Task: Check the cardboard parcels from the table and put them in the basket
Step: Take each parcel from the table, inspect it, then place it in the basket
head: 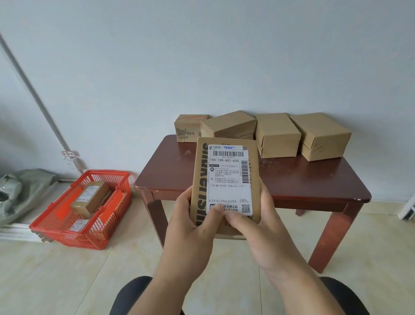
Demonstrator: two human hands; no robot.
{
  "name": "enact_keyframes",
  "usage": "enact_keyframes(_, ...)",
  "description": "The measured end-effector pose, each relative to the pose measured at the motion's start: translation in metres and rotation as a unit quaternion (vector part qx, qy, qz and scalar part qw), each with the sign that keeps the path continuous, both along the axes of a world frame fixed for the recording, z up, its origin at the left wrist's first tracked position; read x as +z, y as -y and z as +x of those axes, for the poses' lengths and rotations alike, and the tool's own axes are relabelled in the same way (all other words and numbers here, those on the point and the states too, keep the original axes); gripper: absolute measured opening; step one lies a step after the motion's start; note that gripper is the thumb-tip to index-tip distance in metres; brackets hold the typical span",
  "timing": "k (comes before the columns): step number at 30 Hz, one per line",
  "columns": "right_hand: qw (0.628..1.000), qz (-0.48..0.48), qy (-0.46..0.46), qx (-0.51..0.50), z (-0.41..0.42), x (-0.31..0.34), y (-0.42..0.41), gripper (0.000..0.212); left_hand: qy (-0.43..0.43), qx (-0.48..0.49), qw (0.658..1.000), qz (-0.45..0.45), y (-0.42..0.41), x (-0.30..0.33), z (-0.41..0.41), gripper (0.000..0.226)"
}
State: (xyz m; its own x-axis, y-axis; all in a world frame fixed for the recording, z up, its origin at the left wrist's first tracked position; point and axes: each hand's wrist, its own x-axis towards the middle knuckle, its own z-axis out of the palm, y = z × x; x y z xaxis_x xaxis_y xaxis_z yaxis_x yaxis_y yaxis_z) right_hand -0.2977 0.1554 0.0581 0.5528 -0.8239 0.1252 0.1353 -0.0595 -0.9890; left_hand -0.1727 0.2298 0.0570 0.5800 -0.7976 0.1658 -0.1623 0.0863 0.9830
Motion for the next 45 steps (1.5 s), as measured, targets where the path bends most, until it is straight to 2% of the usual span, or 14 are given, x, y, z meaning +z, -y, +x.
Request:
enact_keyframes(6, 1.000, 0.011, -0.007, -0.024, -0.004, -0.001, 0.001, 0.071, 0.033, 0.020, 0.999, 0.019, -0.002, 0.000, -0.010, 0.034)
enact_keyframes(12, 0.996, 0.017, -0.025, -0.088, -0.006, -0.011, 0.001, 0.058, 0.045, 0.020, 0.998, 0.031, -0.004, -0.004, -0.016, 0.037)
enact_keyframes(19, 0.996, 0.019, -0.025, -0.083, -0.004, -0.012, -0.004, 0.060, 0.049, 0.052, 0.997, 0.034, 0.003, 0.001, -0.005, 0.017)
enact_keyframes(22, 0.994, 0.024, -0.029, -0.099, -0.004, -0.014, -0.003, 0.060, 0.058, 0.062, 0.995, 0.049, 0.002, -0.004, -0.004, 0.030)
enact_keyframes(25, 0.991, 0.025, -0.043, -0.123, -0.004, -0.017, -0.003, 0.049, 0.071, 0.052, 0.994, 0.058, -0.003, -0.009, -0.009, 0.044)
enact_keyframes(30, 0.991, 0.011, -0.043, -0.125, -0.004, -0.018, -0.005, 0.048, 0.043, 0.062, 0.995, 0.059, 0.001, -0.007, -0.007, 0.036)
enact_keyframes(34, 0.992, -0.006, -0.037, -0.124, -0.001, -0.015, -0.009, 0.051, 0.031, 0.088, 0.994, 0.050, 0.005, 0.000, -0.003, 0.042)
enact_keyframes(39, 0.990, -0.025, -0.056, -0.128, 0.000, -0.013, -0.006, 0.053, 0.074, 0.046, 0.996, 0.036, 0.003, -0.003, -0.005, 0.026)
enact_keyframes(43, 0.985, -0.052, -0.078, -0.148, 0.002, -0.011, -0.002, 0.031, 0.067, 0.048, 0.996, 0.031, 0.001, -0.005, -0.009, 0.045)
enact_keyframes(45, 0.982, -0.059, -0.089, -0.155, 0.003, -0.013, -0.002, 0.033, 0.056, 0.061, 0.996, 0.032, 0.001, -0.006, -0.008, 0.044)
